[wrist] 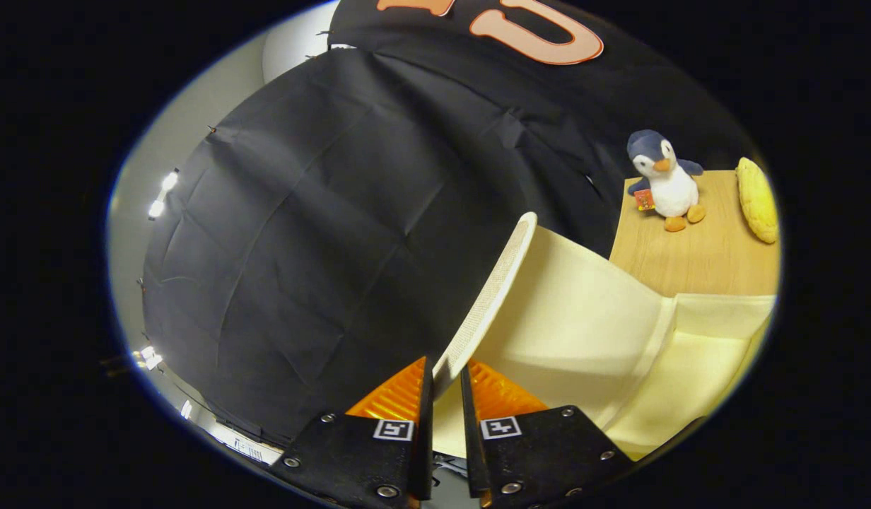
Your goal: Open the storage box then place both shoes into the box .Put the left shoe in first, then the right shoe, with the right side of both shoes facing outward in a uniform manner.
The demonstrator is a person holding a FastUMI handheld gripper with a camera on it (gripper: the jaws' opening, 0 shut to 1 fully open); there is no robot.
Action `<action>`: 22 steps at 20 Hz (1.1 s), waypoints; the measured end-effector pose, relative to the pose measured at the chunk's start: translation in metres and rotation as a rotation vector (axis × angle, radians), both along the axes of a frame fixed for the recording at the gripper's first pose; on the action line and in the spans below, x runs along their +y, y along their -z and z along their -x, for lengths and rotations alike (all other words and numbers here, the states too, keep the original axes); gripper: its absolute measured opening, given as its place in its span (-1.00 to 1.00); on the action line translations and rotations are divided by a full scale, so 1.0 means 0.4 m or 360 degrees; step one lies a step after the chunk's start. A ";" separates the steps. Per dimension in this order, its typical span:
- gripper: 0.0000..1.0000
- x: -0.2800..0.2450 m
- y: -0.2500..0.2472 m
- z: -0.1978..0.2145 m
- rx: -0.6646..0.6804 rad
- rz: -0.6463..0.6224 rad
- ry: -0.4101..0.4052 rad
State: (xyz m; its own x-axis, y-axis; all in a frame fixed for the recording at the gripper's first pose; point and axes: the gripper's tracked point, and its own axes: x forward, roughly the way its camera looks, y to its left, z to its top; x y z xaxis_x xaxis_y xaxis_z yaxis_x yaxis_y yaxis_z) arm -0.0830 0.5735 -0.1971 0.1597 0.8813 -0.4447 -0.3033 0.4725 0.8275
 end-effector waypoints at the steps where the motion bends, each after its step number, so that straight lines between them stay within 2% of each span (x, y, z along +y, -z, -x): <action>1: -0.42 0.009 0.005 0.008 0.0026 0.0006 -0.0019; 3: -0.12 0.002 0.013 0.025 0.0077 0.0012 -0.0051; 5: 0.04 -0.040 0.030 0.015 0.0023 0.0052 -0.0026; 8: 0.16 -0.139 0.061 -0.011 -0.0087 0.0144 0.0037; 10: 0.26 -0.232 0.080 -0.021 -0.0160 0.0230 0.0079; 13: 0.58 -0.390 0.108 -0.049 -0.0268 0.0387 0.0171; 15: 0.70 -0.507 0.151 -0.055 -0.0333 0.0523 0.0244; 19: 0.78 -0.734 0.243 -0.037 -0.0369 0.0782 0.0394; 22: 0.78 -0.899 0.317 0.025 -0.0340 0.0964 0.0482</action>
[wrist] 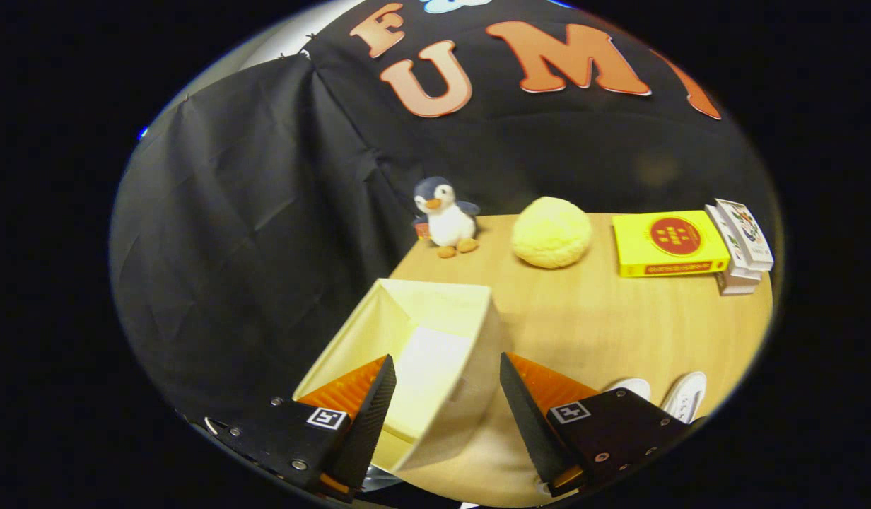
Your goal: Open the storage box then place both shoes into the box .Put the left shoe in first, then the right shoe, with the right side of both shoes facing outward in a uniform manner.
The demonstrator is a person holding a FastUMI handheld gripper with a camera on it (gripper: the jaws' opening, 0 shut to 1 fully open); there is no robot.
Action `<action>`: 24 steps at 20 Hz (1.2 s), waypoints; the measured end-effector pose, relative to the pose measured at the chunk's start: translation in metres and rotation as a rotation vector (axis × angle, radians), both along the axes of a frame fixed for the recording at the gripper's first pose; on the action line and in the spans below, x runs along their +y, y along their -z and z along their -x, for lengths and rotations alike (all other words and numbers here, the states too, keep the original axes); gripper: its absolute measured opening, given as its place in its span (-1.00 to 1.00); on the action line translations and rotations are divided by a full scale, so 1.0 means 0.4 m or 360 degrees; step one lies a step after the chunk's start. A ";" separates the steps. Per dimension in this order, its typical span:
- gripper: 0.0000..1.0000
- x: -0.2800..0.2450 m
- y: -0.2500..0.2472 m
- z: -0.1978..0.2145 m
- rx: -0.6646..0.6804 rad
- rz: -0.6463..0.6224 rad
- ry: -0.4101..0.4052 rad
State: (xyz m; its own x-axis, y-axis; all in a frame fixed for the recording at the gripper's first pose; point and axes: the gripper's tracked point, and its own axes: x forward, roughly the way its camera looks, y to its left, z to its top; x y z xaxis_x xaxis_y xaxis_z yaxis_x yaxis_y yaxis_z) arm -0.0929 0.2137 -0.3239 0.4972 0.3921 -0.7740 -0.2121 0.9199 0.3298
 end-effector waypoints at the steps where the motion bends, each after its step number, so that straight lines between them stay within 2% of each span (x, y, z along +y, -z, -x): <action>1: 0.78 -0.052 0.033 0.025 0.0025 0.0054 0.0037; 6: 0.77 -0.275 0.136 0.152 0.0158 0.0280 0.0187; 9: 0.71 -0.360 0.182 0.214 0.0227 0.0383 0.0242; 14: 0.71 -0.424 0.251 0.306 0.0329 0.0478 0.0233; 16: 0.62 -0.440 0.281 0.311 0.0334 0.0523 0.0240; 18: 0.51 -0.444 0.319 0.308 0.0345 0.0553 0.0233; 19: 0.40 -0.446 0.328 0.297 0.0331 0.0564 0.0244; 21: 0.08 -0.438 0.350 0.269 0.0265 0.0531 0.0265; 22: -0.02 -0.422 0.366 0.264 0.0252 0.0490 0.0246; 23: -0.21 -0.424 0.379 0.254 0.0234 0.0506 0.0244; 24: -0.30 -0.424 0.378 0.247 0.0223 0.0516 0.0257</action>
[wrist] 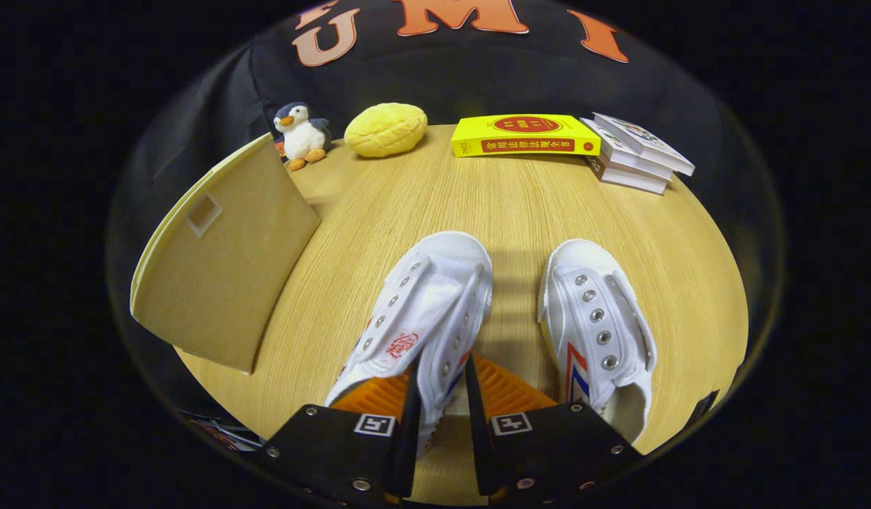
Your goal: Open the storage box then place both shoes into the box .Put the left shoe in first, then the right shoe, with the right side of both shoes facing outward in a uniform manner.
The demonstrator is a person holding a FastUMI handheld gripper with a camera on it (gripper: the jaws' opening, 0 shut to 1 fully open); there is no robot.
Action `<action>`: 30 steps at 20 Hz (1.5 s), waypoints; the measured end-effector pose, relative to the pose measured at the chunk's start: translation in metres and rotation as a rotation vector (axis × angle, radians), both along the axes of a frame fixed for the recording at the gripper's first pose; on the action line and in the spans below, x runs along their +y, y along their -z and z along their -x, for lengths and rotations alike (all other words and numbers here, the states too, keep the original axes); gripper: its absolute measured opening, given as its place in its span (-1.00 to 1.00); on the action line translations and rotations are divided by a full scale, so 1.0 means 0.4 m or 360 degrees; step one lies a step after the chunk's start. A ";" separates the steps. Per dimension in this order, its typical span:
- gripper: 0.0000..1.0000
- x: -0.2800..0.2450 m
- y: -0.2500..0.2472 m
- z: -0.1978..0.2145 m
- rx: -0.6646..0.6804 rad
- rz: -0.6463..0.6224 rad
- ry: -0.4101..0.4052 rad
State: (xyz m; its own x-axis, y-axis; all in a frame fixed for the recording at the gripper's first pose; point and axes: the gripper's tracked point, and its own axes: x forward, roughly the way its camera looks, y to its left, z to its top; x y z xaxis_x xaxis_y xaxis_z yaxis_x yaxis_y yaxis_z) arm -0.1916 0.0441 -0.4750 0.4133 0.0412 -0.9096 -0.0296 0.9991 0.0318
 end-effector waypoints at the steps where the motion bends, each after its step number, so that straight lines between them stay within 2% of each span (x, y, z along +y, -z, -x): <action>1: -0.40 0.003 -0.002 -0.009 -0.0044 0.0004 0.0022; 4: -0.47 -0.008 0.005 -0.011 -0.0110 -0.0009 0.0113; 6: -0.64 -0.021 0.004 -0.014 -0.0110 -0.0012 0.0192; 7: -0.82 -0.023 0.005 -0.017 -0.0099 -0.0025 0.0226; 10: -0.96 -0.020 -0.004 -0.028 -0.0068 -0.0096 0.0256; 16: -0.99 0.051 -0.101 -0.077 -0.0098 -0.0235 0.0229; 20: -0.98 0.108 -0.206 -0.142 -0.0167 -0.0344 0.0257; 24: -0.98 0.164 -0.311 -0.204 -0.0224 -0.0349 0.0200; 30: -0.99 0.321 -0.428 -0.271 -0.0243 -0.0492 0.0106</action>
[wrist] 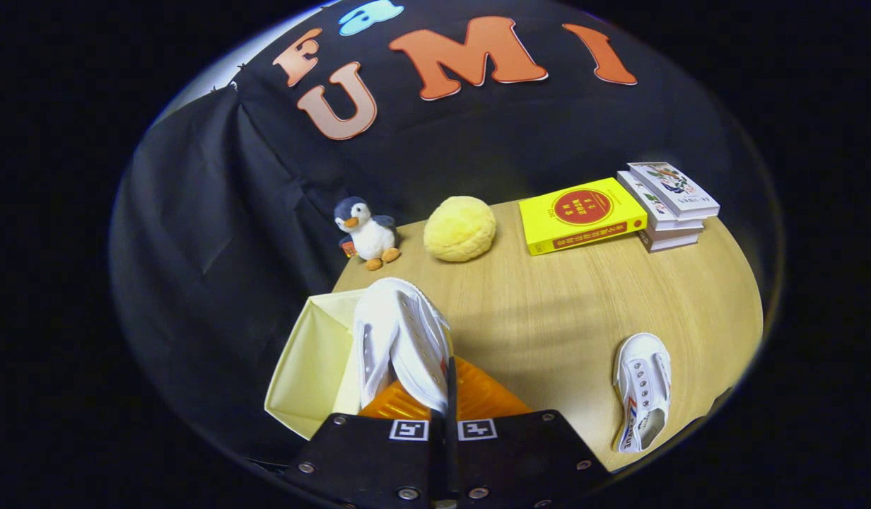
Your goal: Open the storage box then place both shoes into the box .Put the left shoe in first, then the right shoe, with the right side of both shoes facing outward in a uniform manner.
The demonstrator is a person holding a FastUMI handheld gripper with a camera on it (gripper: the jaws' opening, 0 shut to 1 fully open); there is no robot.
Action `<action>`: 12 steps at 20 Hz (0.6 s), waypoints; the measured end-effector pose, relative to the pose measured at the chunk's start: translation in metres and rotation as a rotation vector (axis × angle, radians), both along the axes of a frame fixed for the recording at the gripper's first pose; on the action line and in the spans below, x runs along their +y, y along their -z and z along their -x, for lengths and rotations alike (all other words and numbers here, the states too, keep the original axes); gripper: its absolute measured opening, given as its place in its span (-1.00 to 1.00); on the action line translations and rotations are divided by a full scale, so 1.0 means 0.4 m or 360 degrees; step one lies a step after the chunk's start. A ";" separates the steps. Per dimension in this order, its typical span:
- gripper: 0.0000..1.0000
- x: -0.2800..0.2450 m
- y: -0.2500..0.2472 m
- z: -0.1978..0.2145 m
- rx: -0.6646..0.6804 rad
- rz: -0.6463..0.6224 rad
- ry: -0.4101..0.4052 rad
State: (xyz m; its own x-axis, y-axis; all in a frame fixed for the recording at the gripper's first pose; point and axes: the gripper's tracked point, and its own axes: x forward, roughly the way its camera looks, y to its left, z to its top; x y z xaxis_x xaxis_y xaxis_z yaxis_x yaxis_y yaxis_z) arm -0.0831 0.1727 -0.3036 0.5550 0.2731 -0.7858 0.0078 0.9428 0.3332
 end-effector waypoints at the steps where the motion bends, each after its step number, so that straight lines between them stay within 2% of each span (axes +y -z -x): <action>1: -0.99 0.028 -0.011 -0.007 0.0001 -0.0016 -0.0020; 6: -0.98 0.179 -0.018 -0.043 0.0028 -0.0065 -0.0091; 12: -0.98 0.332 0.050 -0.042 0.0139 -0.0051 -0.0139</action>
State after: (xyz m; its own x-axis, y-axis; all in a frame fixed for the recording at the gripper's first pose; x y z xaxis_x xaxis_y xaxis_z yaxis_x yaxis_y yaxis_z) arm -0.0662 0.3056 -0.3238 0.4577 0.3430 -0.8203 -0.0434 0.9301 0.3648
